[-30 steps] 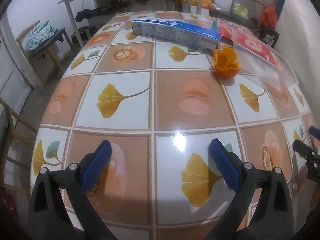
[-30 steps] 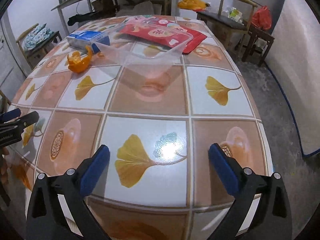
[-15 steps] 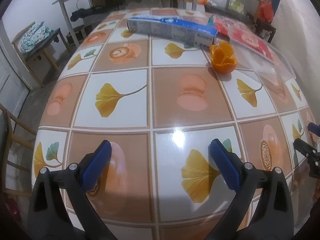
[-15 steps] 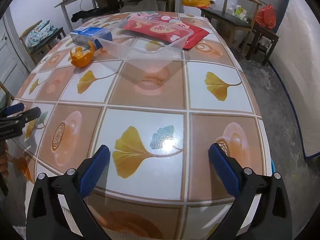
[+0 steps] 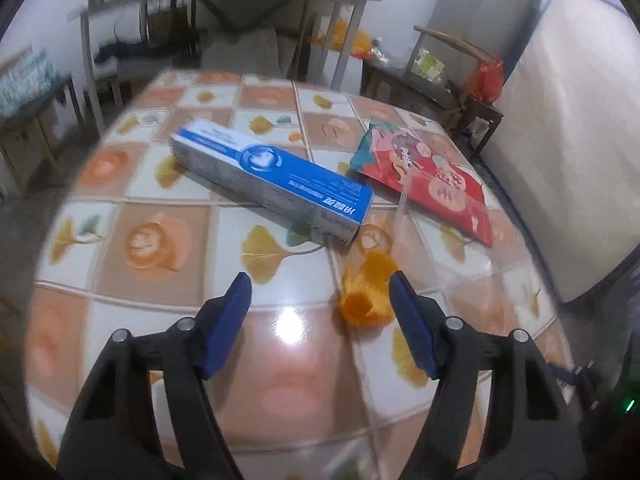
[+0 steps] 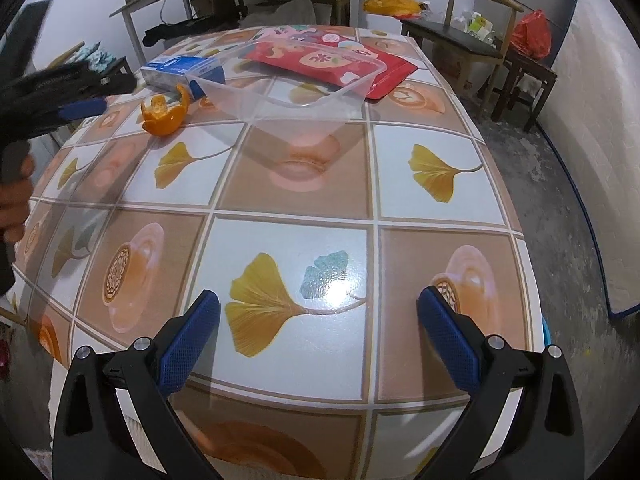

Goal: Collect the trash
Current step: 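Lower the left tool onto the orange peel and close it, then grasp the clear plastic box rim with the right tool while the left tool lifts the peel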

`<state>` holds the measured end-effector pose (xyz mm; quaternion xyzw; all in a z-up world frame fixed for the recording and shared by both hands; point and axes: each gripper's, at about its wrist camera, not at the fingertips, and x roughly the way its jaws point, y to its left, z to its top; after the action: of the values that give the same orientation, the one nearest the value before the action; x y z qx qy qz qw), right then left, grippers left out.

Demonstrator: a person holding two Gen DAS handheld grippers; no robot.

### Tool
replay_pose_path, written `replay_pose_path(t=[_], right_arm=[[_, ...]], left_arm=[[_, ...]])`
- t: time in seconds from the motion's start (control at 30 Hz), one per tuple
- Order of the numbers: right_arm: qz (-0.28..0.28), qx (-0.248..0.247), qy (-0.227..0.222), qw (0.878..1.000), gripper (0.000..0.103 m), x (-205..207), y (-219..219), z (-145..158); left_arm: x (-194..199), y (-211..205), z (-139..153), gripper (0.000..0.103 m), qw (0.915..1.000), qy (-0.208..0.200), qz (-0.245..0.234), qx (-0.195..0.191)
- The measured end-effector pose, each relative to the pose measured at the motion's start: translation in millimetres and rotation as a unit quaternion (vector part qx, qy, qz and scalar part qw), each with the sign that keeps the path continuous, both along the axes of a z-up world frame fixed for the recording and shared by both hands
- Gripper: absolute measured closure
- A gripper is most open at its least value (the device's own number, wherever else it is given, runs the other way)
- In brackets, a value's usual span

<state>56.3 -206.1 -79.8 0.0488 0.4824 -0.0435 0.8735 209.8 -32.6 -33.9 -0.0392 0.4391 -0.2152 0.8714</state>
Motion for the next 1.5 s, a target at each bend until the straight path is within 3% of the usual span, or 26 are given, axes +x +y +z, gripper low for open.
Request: replay_pose_path(t=[0.17,0.3,0.4,0.53,0.67,0.8,1.0,1.17,1.33,1.5], right_arm=[[-0.005,0.0,0.002,1.0,0.006,1,0,0],[-0.01,0.0,0.0,1.0,0.006,1,0,0],[-0.013,0.0,-0.005,1.0,0.006,0,1,-1],[-0.012,0.0,-0.008,1.0,0.006,0,1,0],[-0.004,0.005,-0.002,1.0,0.006,0,-2,1],[0.002,0.052,0.003,0.999,0.006,2,-15,10],[-0.025,0.113,-0.053,0.992,0.007,24,-52,41],[-0.05,0.198,-0.058,0.977,0.02,73,-79,40],[-0.071,0.254,-0.012,0.964,0.052,116,-90,14],[-0.067,0.28,0.014,0.957,0.088,125,-89,3]], left_arm=[[20,-8,-21,0.056,0.9984,0.056,-0.006,-0.004],[25,-18,-35,0.063,0.996,0.087,-0.02,-0.001],[19,-24,-37,0.072,0.9969,0.074,-0.022,0.013],[14,-28,-37,0.09,0.9967,0.065,-0.033,0.035],[2,-33,-36,0.095,0.9961,0.042,-0.047,0.062],[-14,-33,-31,0.097,0.9931,0.025,-0.065,0.095],[-46,-29,-28,0.097,0.9893,0.01,-0.082,0.12],[-66,-19,-27,0.097,0.9896,0.014,-0.081,0.118],[-81,-6,-27,0.097,0.9903,0.025,-0.077,0.113],[-86,6,-26,0.097,0.9922,0.038,-0.075,0.092]])
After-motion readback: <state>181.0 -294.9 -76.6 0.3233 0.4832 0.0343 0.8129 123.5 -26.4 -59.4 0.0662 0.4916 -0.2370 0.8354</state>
